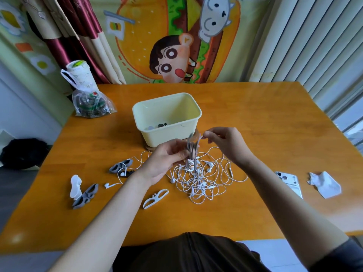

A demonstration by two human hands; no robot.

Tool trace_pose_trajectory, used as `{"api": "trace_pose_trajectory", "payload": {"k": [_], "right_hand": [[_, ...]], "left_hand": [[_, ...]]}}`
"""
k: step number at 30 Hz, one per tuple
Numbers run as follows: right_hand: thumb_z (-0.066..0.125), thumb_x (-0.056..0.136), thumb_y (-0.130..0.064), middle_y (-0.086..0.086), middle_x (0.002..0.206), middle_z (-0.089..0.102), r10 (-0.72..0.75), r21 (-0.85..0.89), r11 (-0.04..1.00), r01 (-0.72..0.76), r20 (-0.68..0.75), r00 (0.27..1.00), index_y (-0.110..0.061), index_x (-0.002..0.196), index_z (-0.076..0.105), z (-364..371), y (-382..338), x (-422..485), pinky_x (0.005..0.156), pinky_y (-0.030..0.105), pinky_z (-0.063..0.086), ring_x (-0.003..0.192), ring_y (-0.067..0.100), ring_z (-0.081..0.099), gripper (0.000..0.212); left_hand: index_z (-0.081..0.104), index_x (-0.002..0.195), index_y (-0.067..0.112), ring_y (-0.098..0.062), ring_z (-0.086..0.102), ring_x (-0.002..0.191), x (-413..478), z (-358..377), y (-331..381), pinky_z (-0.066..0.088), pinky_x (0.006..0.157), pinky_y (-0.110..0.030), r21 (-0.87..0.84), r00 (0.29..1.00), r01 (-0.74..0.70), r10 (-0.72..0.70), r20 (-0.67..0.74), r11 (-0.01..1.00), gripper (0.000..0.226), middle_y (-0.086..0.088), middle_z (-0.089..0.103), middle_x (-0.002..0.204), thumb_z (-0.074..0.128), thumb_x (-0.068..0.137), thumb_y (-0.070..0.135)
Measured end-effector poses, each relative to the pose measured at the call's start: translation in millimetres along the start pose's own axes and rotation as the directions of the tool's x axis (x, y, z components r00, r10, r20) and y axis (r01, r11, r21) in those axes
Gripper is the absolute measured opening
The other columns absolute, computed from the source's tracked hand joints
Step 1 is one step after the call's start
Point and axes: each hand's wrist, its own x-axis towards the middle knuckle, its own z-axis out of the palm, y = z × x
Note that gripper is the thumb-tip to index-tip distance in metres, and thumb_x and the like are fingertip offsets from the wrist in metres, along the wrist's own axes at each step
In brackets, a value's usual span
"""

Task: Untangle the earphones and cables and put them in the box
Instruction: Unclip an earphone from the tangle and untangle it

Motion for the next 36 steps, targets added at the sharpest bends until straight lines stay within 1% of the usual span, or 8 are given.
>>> {"api": "trace_pose_trajectory", "payload": {"k": [5, 8, 11, 14, 21, 25, 29, 36], "right_hand": [[0.053, 0.095, -0.025, -0.014, 0.039, 0.044, 0.08, 0.199, 0.977, -0.081, 0.014, 0.997, -0.017, 0.063, 0.062, 16.2, -1.1, -8.1, 0.045, 0.022, 0.022, 0.043, 0.007, 0.029, 0.034], [0.051, 0.096, -0.023, -0.012, 0.044, 0.047, 0.112, 0.228, 0.966, -0.118, 0.036, 0.993, -0.004, 0.074, 0.067, 29.7, 2.2, -14.3, 0.047, 0.023, 0.025, 0.046, 0.01, 0.032, 0.033], [0.051, 0.096, -0.022, 0.006, 0.058, 0.058, 0.138, 0.208, 0.967, -0.143, 0.042, 0.99, -0.002, 0.087, 0.07, 42.3, 5.2, -21.3, 0.047, 0.028, 0.028, 0.048, 0.015, 0.036, 0.029], [0.05, 0.097, -0.021, -0.011, 0.051, 0.053, 0.139, 0.123, 0.982, -0.142, 0.028, 0.99, -0.01, 0.084, 0.068, 50.4, 2.7, -26.0, 0.042, 0.021, 0.027, 0.041, 0.007, 0.034, 0.025], [0.046, 0.099, -0.021, -0.006, 0.051, 0.049, 0.169, 0.08, 0.981, -0.175, 0.074, 0.983, -0.004, 0.078, 0.064, 55.1, -4.0, -29.5, 0.042, 0.01, 0.033, 0.037, 0.0, 0.045, 0.032], [0.049, 0.097, -0.018, -0.004, 0.058, 0.058, 0.195, 0.046, 0.979, -0.199, 0.08, 0.978, -0.007, 0.08, 0.066, 57.1, -5.2, -31.7, 0.048, 0.013, 0.044, 0.043, 0.003, 0.052, 0.027], [0.05, 0.096, -0.014, -0.004, 0.053, 0.056, 0.222, 0.02, 0.974, -0.225, 0.099, 0.97, -0.008, 0.072, 0.062, 57.6, -8.0, -35.7, 0.054, 0.019, 0.05, 0.044, 0.009, 0.055, 0.027], [0.05, 0.096, -0.016, 0.004, 0.059, 0.059, 0.044, -0.171, 0.985, -0.034, 0.058, 0.997, -0.013, 0.072, 0.057, 48.8, -13.9, -33.1, 0.06, 0.037, 0.05, 0.057, 0.024, 0.062, 0.026]], "left_hand": [[0.062, 0.097, 0.009, -0.015, 0.068, 0.087, 2.4, 12.9, 11.7, 0.056, 0.072, -0.022, -0.344, 1.0, -0.004, 0.002, -0.006, 0.939, 0.023, -0.004, 0.074, 0.092, 0.054, 0.076, 0.006], [0.063, 0.101, 0.01, -0.015, 0.069, 0.086, 5.0, 16.2, 14.8, 0.056, 0.072, -0.021, -0.479, 0.997, -0.024, -0.012, -0.071, 0.877, 0.027, -0.005, 0.073, 0.094, 0.054, 0.076, 0.008], [0.061, 0.105, 0.009, -0.014, 0.069, 0.085, 8.7, 15.2, 10.9, 0.055, 0.072, -0.021, -0.462, 0.983, -0.081, -0.006, -0.185, 0.883, 0.023, -0.004, 0.073, 0.094, 0.054, 0.083, 0.011], [0.062, 0.101, 0.007, -0.011, 0.069, 0.078, 12.7, 19.3, 4.1, 0.054, 0.067, -0.019, -0.439, 0.953, -0.144, 0.006, -0.302, 0.887, 0.016, -0.003, 0.073, 0.087, 0.047, 0.094, 0.004], [0.064, 0.096, 0.011, -0.013, 0.059, 0.08, 18.2, 21.6, -0.9, 0.05, 0.07, -0.019, -0.382, 0.884, -0.138, -0.06, -0.463, 0.914, 0.013, -0.004, 0.064, 0.088, 0.051, 0.095, 0.007], [0.066, 0.094, 0.014, -0.014, 0.061, 0.082, 19.1, 23.6, -5.8, 0.049, 0.071, -0.021, -0.24, 0.822, -0.105, -0.052, -0.568, 0.965, 0.01, -0.003, 0.067, 0.086, 0.056, 0.094, 0.011], [0.064, 0.089, 0.019, -0.004, 0.063, 0.077, 19.8, 28.4, -5.8, 0.05, 0.07, -0.016, 0.08, 0.786, -0.096, 0.125, -0.605, 0.992, 0.009, 0.004, 0.068, 0.084, 0.06, 0.093, 0.012], [0.062, 0.09, 0.015, -0.004, 0.059, 0.075, 20.5, 26.9, -15.1, 0.048, 0.069, -0.016, 0.623, 0.829, -0.123, 0.425, -0.363, 0.772, 0.01, -0.006, 0.064, 0.089, 0.067, 0.086, 0.008]]}}
